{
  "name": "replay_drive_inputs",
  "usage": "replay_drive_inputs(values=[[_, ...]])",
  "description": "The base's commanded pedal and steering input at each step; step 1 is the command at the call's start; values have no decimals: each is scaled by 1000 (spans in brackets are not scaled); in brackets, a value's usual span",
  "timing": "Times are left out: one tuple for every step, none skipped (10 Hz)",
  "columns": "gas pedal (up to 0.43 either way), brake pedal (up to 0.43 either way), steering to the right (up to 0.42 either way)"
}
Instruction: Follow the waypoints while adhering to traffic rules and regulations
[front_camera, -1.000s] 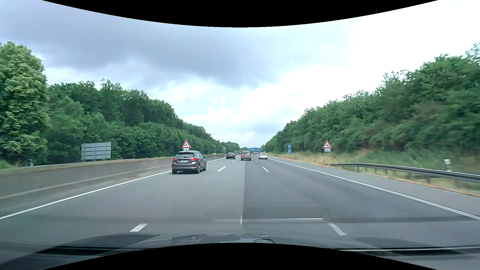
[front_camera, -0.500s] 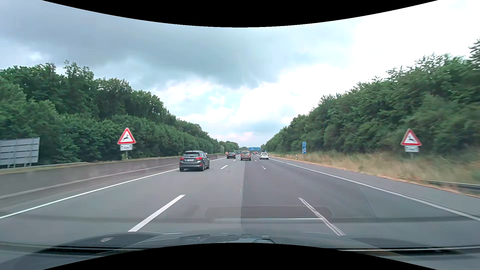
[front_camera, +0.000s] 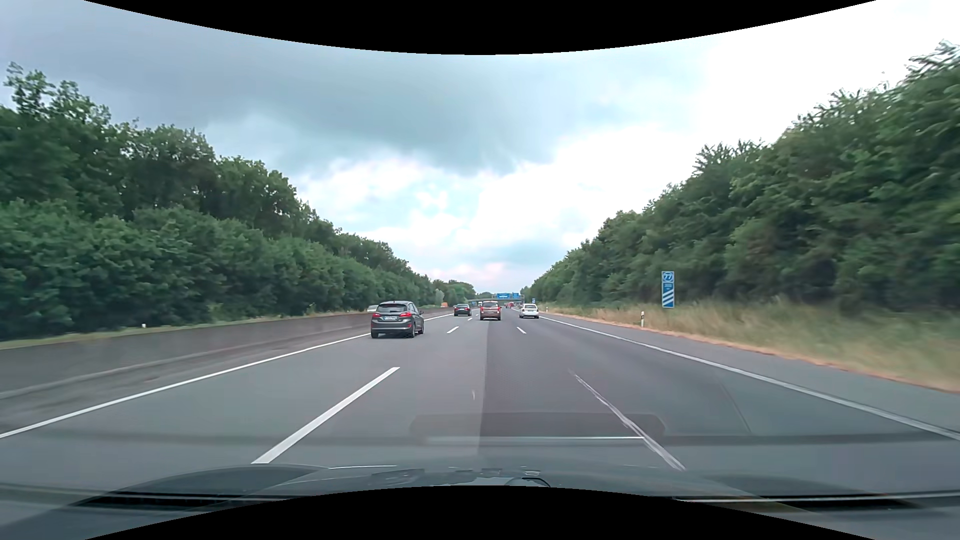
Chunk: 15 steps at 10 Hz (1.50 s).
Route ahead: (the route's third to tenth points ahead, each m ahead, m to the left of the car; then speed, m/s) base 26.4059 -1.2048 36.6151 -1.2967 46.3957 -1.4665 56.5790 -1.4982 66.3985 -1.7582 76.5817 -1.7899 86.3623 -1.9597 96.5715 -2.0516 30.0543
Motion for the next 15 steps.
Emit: replay_drive_inputs(values=[[47,0,1],[47,0,2],[47,0,2],[47,0,3],[47,0,3],[39,0,3],[39,0,3],[39,0,3],[39,0,3],[39,0,4],[39,0,3],[39,0,3],[39,0,3],[39,0,3],[39,0,3]])
